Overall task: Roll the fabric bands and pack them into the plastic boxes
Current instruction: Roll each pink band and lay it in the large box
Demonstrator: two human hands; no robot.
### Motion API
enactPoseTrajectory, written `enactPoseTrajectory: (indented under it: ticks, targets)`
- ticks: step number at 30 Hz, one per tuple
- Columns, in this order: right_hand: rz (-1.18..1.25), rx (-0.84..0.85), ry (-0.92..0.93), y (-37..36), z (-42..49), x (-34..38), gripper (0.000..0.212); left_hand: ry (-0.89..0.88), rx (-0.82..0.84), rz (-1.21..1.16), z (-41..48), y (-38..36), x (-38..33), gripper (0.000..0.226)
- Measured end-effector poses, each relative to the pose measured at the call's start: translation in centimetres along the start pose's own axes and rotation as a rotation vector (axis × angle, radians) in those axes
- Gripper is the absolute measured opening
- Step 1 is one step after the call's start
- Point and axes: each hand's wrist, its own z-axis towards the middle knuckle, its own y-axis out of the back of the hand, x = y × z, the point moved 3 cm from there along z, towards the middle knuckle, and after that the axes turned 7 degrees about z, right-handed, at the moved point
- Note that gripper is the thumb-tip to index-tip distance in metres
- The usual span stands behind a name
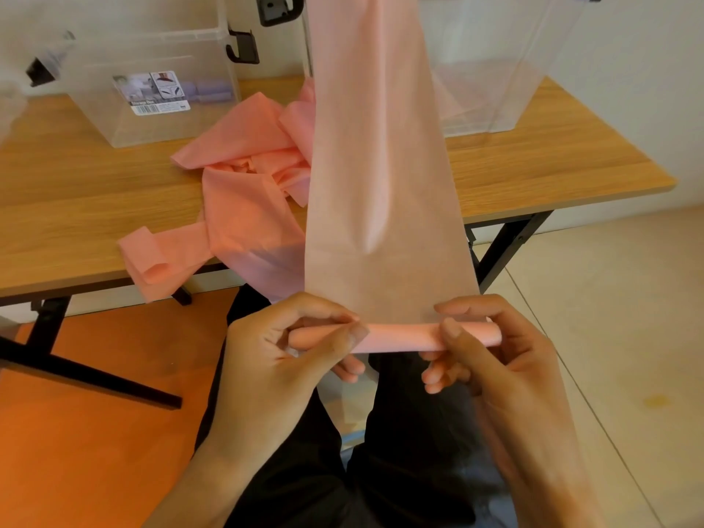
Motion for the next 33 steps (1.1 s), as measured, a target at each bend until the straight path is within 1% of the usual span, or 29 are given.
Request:
enactPoseTrajectory:
  ticks: [2, 5, 7, 10, 12, 19, 23, 26, 30, 33]
  targets:
    - [-0.043, 0.011, -0.006, 0.0, 0.0, 0.1, 0.029, 0.003, -0.020, 0.004, 0.0, -0.1, 0.1, 0.003]
    - [-0.073, 0.019, -0.021, 0.2, 0.1, 0.2, 0.021, 0.040, -0.024, -0.016, -0.1, -0.1, 0.1, 0.012]
    - [-0.077, 0.006, -0.030, 0.4, 0.1, 0.0, 0.018, 0.070, 0.016, -0.060, -0.3, -0.1, 0.1, 0.015]
    - [-0.083, -0.020, -0.031, 0.5, 0.1, -0.1, 0.028, 0.055, 0.108, -0.061, -0.4, -0.1, 0.2, 0.019]
    - [-0.072, -0.012, -0.015, 0.3, 0.2, -0.1, 0.035, 0.024, 0.130, -0.024, -0.4, -0.1, 0.2, 0.016]
    - [-0.040, -0.005, 0.024, 0.4, 0.3, 0.1, 0.021, 0.018, 0.109, -0.006, -0.3, -0.3, 0.2, 0.015]
    - [-0.061, -0.029, 0.033, 0.7, 0.5, 0.3, 0.023, 0.048, 0.146, -0.071, -0.2, -0.3, 0.2, 0.022]
    - [-0.066, 0.016, 0.054, 0.3, 0.7, 0.5, 0.027, 0.000, 0.121, -0.039, -0.1, -0.3, 0.0, 0.015]
    - [-0.082, 0.050, 0.050, 0.1, 1.5, 1.0, 0.025, -0.005, 0.054, -0.041, 0.4, -0.2, 0.0, 0.012]
    - [-0.067, 0.033, 0.054, 0.0, 2.2, 1.3, 0.024, -0.004, 0.065, -0.052, 0.9, 0.0, -0.2, 0.012]
